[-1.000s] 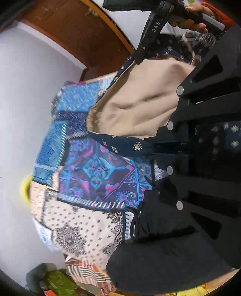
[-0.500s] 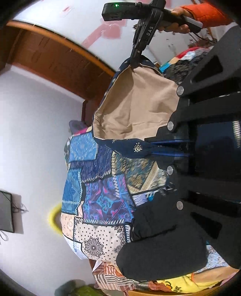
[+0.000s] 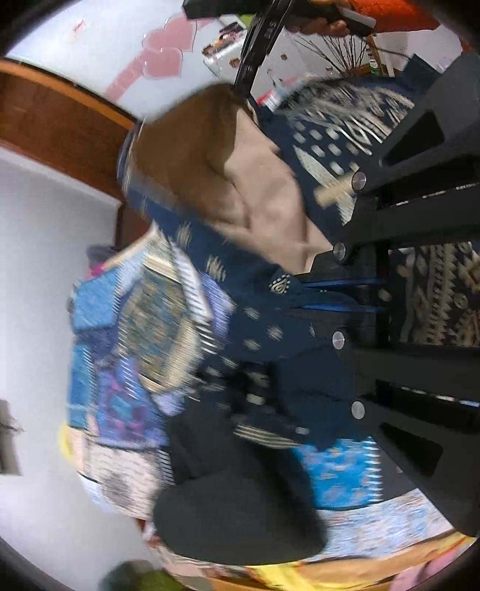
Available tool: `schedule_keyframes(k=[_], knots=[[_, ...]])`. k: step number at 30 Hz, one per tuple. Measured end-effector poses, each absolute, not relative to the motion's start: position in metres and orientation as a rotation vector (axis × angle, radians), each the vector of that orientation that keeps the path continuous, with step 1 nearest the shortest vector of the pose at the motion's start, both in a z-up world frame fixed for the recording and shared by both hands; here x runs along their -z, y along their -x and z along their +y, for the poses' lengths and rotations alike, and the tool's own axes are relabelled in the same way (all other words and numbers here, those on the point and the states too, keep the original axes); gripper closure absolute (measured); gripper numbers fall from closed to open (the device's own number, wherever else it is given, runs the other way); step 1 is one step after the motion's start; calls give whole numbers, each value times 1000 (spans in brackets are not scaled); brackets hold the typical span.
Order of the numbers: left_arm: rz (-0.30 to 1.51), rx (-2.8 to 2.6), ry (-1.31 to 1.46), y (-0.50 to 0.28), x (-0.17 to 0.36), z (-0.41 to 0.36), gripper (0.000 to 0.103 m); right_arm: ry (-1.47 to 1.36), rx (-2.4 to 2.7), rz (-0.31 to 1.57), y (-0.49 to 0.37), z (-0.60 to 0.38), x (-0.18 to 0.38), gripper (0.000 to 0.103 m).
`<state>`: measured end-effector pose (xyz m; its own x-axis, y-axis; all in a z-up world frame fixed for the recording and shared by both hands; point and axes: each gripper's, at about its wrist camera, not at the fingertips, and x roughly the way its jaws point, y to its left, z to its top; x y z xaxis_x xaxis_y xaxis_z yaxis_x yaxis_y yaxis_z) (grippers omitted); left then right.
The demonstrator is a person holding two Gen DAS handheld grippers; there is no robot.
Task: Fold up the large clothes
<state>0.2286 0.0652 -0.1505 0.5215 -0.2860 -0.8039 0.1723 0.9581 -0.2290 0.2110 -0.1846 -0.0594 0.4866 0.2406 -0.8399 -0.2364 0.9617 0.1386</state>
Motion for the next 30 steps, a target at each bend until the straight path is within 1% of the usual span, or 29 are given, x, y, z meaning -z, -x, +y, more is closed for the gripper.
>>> schedule_keyframes(k=[4, 9, 12, 14, 16, 20, 22, 24, 25, 26, 29, 30], knots=[[1053, 250, 138, -220, 179, 78, 96, -15, -267, 1058, -202, -195, 77, 95], [1062, 222, 108, -207, 188, 80, 94, 3, -217, 1076, -197, -204, 89, 95], [1047, 213, 61, -197, 180, 78, 88, -9, -211, 1067, -195, -209, 84, 95], [1026, 203, 33, -192, 170, 78, 81, -10, -208, 1047, -191, -211, 75, 95], [995, 190, 20, -186, 158, 80, 68, -9, -210, 1019, -190, -212, 64, 95], [929, 160, 33, -183, 133, 90, 59, -19, -242, 961, -192, -209, 37, 94], [896, 142, 51, -188, 122, 95, 51, -16, -264, 938, -193, -204, 28, 90], [856, 132, 67, -196, 109, 99, 50, -14, -287, 918, -199, -196, 20, 77], [845, 128, 72, -202, 104, 99, 49, -17, -299, 907, -202, -192, 16, 74], [837, 126, 76, -207, 101, 98, 48, -20, -305, 900, -205, -189, 15, 68], [821, 148, 100, -227, 93, 93, 44, -26, -335, 888, -216, -177, 12, 57], [821, 154, 106, -234, 92, 90, 41, -26, -346, 886, -222, -171, 12, 53]])
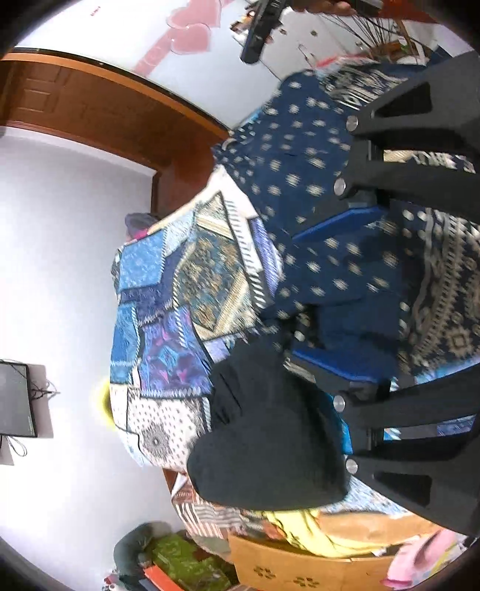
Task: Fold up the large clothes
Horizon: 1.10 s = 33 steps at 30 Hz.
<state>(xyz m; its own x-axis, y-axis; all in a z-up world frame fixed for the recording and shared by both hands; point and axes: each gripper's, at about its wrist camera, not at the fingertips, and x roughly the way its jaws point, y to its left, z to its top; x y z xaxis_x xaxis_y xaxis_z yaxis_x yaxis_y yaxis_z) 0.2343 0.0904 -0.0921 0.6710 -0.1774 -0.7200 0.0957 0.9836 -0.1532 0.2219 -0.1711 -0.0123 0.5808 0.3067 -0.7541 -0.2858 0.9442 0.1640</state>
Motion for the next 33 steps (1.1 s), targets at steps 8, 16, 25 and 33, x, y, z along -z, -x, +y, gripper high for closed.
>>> schedule_keyframes(k=[8, 16, 25, 33], knots=[[925, 179, 99, -286, 130, 64, 37, -82, -407, 1006, -253, -151, 48, 45], [1091, 185, 27, -269, 200, 58, 37, 61, -385, 1084, -231, -150, 89, 45], [1076, 154, 77, -220, 211, 82, 18, -14, -351, 1092, -204, -179, 96, 39], [1051, 114, 37, -207, 191, 91, 18, 25, -336, 1111, -196, -183, 91, 38]])
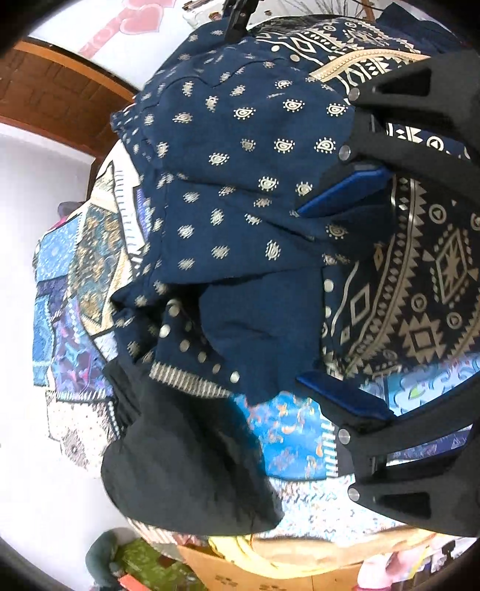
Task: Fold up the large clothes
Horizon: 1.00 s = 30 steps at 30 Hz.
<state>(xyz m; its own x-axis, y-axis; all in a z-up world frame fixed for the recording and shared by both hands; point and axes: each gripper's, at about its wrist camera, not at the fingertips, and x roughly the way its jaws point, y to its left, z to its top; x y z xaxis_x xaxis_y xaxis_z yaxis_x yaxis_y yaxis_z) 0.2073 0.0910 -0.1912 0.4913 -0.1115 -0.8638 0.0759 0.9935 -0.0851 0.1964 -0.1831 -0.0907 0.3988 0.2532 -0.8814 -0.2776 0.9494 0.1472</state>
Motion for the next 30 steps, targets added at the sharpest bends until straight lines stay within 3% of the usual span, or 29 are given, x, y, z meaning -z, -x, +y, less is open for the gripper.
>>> schedule_keyframes(k=[8, 15, 30], knots=[[969, 3, 150, -213, 163, 137, 18, 54, -316, 1017, -199, -189, 57, 38], [993, -74, 270, -233, 183, 175, 18, 18, -267, 956, -220, -205, 40, 38], [1132, 7, 501, -293, 257, 189, 18, -147, -239, 1171, -309, -236, 106, 38]])
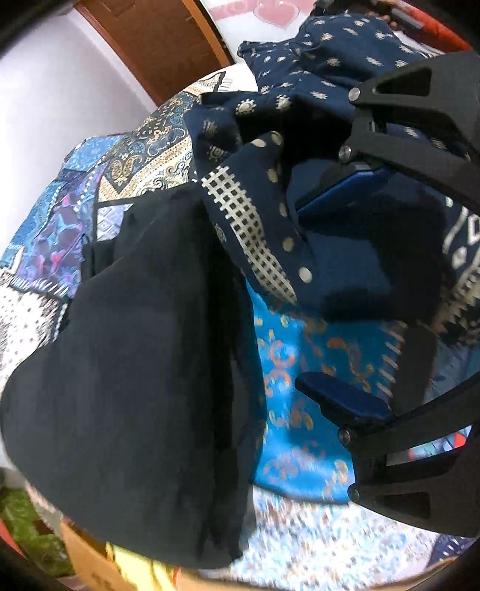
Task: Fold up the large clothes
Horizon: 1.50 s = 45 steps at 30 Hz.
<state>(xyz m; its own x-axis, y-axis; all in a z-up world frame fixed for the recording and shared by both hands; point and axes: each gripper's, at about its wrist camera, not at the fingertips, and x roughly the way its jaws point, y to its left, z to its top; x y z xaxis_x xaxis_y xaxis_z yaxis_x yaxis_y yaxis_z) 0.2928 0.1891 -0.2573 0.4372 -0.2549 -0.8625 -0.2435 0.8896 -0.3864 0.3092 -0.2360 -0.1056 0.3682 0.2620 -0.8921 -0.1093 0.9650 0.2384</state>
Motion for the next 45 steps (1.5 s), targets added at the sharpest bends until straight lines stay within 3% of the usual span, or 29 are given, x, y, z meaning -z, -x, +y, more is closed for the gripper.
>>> schedule_keyframes(k=[6, 11, 13, 17, 19, 20, 32, 38, 45], knots=[[1111, 74, 633, -307, 279, 194, 18, -187, -267, 1265, -337, -231, 140, 38], [1054, 82, 679, -306, 279, 193, 22, -208, -282, 1219, -340, -226, 142, 35], [1038, 97, 676, -305, 274, 188, 38, -220, -279, 1200, -339, -226, 141, 39], [1015, 107, 606, -299, 257, 176, 66, -288, -311, 1188, -334, -225, 135, 77], [1017, 93, 556, -296, 245, 168, 89, -247, -298, 1175, -330, -218, 127, 85], [1018, 86, 546, -294, 240, 167, 91, -224, -302, 1164, -328, -214, 122, 89], [863, 91, 509, -271, 137, 181, 100, -180, -406, 955, -313, -184, 17, 96], [784, 80, 452, -277, 90, 195, 101, -130, -423, 912, -328, -150, 4, 97], [763, -2, 418, -314, 85, 219, 101, -148, -423, 877, -367, -126, 1, 97]])
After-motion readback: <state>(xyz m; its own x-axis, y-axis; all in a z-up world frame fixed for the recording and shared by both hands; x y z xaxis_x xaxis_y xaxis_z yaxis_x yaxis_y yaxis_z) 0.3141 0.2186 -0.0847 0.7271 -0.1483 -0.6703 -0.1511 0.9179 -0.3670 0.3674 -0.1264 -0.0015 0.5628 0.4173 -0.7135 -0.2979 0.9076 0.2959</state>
